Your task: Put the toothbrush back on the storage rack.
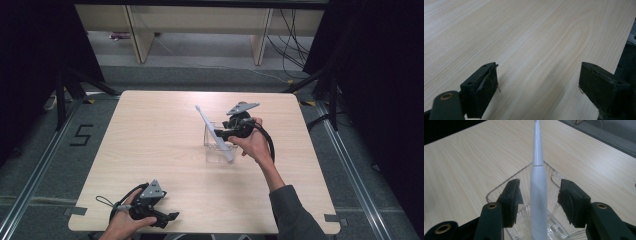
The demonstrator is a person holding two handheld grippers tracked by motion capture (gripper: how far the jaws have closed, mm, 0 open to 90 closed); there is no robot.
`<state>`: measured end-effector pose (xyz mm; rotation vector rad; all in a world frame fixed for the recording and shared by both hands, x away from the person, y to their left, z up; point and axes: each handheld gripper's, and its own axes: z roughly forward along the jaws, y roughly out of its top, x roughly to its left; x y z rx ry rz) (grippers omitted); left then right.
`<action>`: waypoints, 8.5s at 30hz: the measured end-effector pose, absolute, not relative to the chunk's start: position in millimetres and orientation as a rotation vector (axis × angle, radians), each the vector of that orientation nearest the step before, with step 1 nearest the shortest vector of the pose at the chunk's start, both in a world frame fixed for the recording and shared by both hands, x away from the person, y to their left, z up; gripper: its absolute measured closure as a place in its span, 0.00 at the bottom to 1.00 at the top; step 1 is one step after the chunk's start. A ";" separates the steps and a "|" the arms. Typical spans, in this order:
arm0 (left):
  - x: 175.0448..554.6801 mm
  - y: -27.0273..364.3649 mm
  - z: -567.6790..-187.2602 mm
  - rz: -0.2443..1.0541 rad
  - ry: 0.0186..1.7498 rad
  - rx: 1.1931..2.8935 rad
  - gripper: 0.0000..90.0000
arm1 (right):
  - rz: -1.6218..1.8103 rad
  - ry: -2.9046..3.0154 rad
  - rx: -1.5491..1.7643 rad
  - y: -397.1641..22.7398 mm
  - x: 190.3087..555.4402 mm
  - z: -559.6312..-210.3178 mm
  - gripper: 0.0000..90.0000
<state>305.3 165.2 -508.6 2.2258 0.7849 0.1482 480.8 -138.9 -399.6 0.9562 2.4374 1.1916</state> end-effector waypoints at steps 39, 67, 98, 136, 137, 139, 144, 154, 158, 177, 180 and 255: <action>306.3 165.9 -509.0 0.159 0.782 2.243 0.17 | 1.266 2.379 0.931 -166.0 447.9 -387.3 0.40; 306.2 166.5 -508.0 0.166 0.776 2.245 0.17 | 1.274 2.363 0.945 -185.5 422.5 -391.6 0.37; 305.3 165.5 -508.3 0.165 0.784 2.234 0.17 | 1.282 2.350 0.982 -213.9 402.2 -403.2 0.29; 305.9 166.2 -507.9 0.171 0.778 2.244 0.17 | 1.287 2.420 1.035 -217.5 362.0 -447.8 0.26; 305.9 166.2 -507.9 0.171 0.778 2.244 0.17 | 1.287 2.420 1.035 -217.5 362.0 -447.8 0.26; 305.3 165.4 -508.5 0.161 0.788 2.231 0.17 | 1.275 2.421 1.048 -214.9 358.9 -450.9 0.26; 305.3 165.3 -508.4 0.159 0.785 2.228 0.17 | 1.274 2.434 1.042 -213.2 356.1 -453.0 0.26; 306.2 166.5 -508.1 0.170 0.779 2.246 0.17 | 1.274 2.446 1.043 -214.1 350.0 -460.9 0.23; 304.9 165.0 -508.6 0.166 0.788 2.228 0.17 | 1.289 2.439 1.028 -214.9 349.4 -462.4 0.21; 305.9 166.4 -508.0 0.175 0.778 2.245 0.17 | 1.311 2.438 1.070 -222.2 333.4 -468.3 0.20; 305.7 166.2 -508.2 0.175 0.778 2.246 0.17 | 1.293 2.432 1.037 -224.9 332.7 -469.1 0.19; 305.9 166.6 -507.5 0.181 0.773 2.252 0.17 | 1.085 2.512 1.021 -255.0 281.7 -495.2 0.18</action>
